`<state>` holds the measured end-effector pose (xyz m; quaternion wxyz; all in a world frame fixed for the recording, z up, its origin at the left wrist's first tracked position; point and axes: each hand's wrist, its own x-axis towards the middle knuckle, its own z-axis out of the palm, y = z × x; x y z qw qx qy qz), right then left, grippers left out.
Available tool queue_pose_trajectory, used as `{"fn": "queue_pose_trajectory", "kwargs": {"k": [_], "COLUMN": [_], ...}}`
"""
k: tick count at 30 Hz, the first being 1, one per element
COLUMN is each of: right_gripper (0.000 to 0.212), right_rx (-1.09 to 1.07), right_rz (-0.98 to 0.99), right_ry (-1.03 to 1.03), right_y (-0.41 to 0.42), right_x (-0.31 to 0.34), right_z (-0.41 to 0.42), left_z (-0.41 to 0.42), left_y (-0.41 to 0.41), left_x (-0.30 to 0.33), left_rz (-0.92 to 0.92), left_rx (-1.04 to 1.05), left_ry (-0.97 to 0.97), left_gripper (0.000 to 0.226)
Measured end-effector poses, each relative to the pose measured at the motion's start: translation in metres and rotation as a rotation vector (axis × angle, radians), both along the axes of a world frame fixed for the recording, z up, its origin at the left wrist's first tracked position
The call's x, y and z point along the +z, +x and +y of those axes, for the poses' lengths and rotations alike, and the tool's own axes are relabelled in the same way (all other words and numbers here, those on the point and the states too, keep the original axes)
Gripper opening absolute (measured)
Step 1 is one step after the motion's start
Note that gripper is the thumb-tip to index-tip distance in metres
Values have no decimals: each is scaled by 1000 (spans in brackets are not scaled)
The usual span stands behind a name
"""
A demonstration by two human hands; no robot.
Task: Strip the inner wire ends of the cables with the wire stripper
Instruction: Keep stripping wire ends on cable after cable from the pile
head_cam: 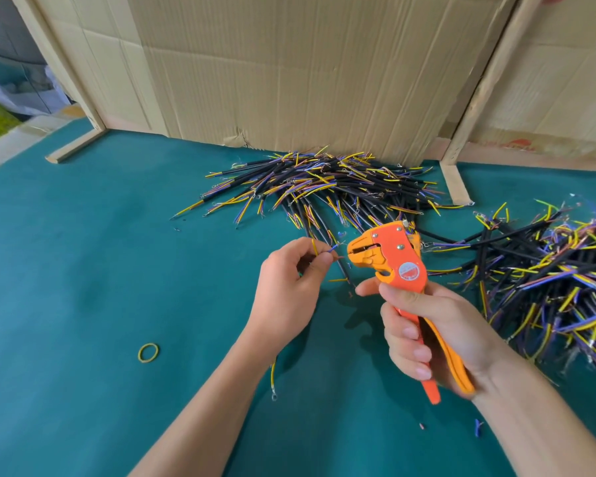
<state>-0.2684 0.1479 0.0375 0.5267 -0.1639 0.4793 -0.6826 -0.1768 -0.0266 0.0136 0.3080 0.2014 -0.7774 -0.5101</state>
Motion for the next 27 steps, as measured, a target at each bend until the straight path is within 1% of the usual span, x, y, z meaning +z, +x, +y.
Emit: {"fn": "queue_pose_trajectory", "kwargs": {"k": [2, 4, 6, 8, 10, 12, 13, 16, 18, 20, 23, 27], "right_gripper": [44, 56, 65, 71, 76, 79, 78, 71, 65, 54, 43, 39], "right_rx": [13, -35, -112, -149, -139, -98, -72, 10, 49, 36, 13, 10], "right_rz": [-70, -95, -109, -130, -149, -156, -151, -113, -92, -74, -38, 17], "right_ry": [-54, -76, -74, -88, -117, -143, -148, -110, -57, -12, -17, -37], "right_y": [0, -2, -6, -11, -14, -14, -14, -8, -1, 4, 10, 12], "right_x": [-2, -3, -3, -3, -2, -2, -1, -1, 0, 0, 0, 1], "right_z": [0, 0, 1, 5, 8, 10, 10, 8, 3, -2, -7, -6], "left_z": [0, 0, -1, -3, -4, -3, -3, -3, -2, 0, 3, 5], "left_y": [0, 0, -1, -1, -1, -1, -1, -2, 0, 1, 3, 3], "left_x": [-1, 0, 0, -1, -1, -1, -1, -3, -3, -1, 2, 4], "left_rz": [39, 70, 93, 109, 112, 111, 109, 99, 81, 67, 66, 52], "left_rx": [1, 15, 29, 41, 52, 64, 75, 127, 172, 212, 234, 233], "left_ry": [61, 105, 147, 180, 175, 137, 114, 62, 14, -42, -111, -193], "left_gripper": [12, 8, 7, 11, 13, 9, 8, 19, 18, 15, 12, 10]}}
